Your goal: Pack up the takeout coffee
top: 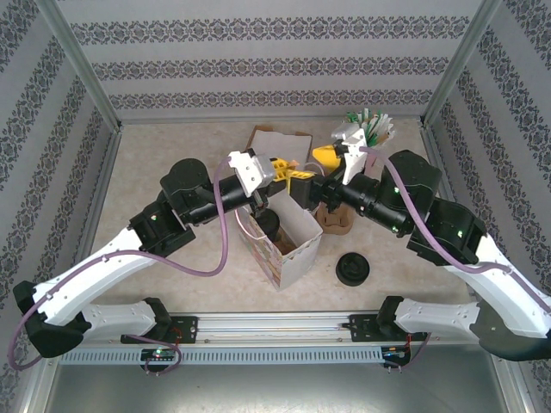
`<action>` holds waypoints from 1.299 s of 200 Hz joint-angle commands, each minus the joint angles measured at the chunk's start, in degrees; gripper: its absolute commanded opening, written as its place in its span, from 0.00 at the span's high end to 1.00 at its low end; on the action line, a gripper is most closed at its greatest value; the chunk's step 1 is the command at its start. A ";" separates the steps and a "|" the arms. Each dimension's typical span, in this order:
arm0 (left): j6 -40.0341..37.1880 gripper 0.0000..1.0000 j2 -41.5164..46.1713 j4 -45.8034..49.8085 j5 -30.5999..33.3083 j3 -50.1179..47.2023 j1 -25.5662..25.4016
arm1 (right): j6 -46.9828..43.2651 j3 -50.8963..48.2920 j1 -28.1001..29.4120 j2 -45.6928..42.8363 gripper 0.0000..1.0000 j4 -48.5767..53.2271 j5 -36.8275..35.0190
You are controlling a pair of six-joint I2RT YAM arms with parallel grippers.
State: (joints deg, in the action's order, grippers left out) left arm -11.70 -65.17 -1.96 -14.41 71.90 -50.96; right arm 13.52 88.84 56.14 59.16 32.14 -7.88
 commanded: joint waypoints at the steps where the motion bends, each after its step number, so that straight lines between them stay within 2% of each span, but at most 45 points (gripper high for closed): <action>1: 11.66 1.00 0.32 -12.42 1.11 -3.02 -0.68 | 0.62 -2.04 0.59 -2.41 0.18 -2.68 -8.55; 29: 18.30 1.00 -0.86 -18.93 2.09 -5.04 -0.63 | 1.49 -6.12 0.65 -5.60 0.16 -4.07 -16.79; 51: 23.10 1.00 -1.60 -22.10 1.61 -7.04 -0.63 | 3.43 -9.85 0.55 -8.52 0.11 -5.62 -22.73; 71: 26.11 1.00 -2.11 -22.58 2.00 -8.76 -0.63 | 4.38 -11.91 0.46 -9.97 0.08 -6.21 -25.08; 98: 27.83 1.00 -2.26 -23.50 2.77 -12.70 -0.63 | 4.76 -13.39 0.39 -10.63 0.07 -6.20 -26.01; 140: 25.77 1.00 -3.77 -28.50 0.70 -18.54 -0.63 | 5.18 -15.13 -0.15 -11.47 0.06 -6.34 -26.52; 181: 24.41 1.00 -5.17 -27.85 -0.40 -18.50 -0.63 | 6.03 -16.39 -0.88 -11.68 0.04 -5.71 -26.29; 220: 23.31 1.00 -4.00 -26.87 1.09 -19.49 -0.63 | 6.78 -17.17 -1.51 -11.61 0.03 -5.78 -25.53; 260: 23.65 0.85 -3.79 -26.44 1.46 -20.29 -0.63 | 6.96 -17.34 -2.16 -11.56 0.03 -5.69 -24.56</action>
State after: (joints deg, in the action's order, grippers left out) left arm 12.34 -70.24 -26.22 -13.21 52.36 -50.96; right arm 19.62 71.81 54.83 48.03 27.18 -32.67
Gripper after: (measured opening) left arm 0.104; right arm 0.972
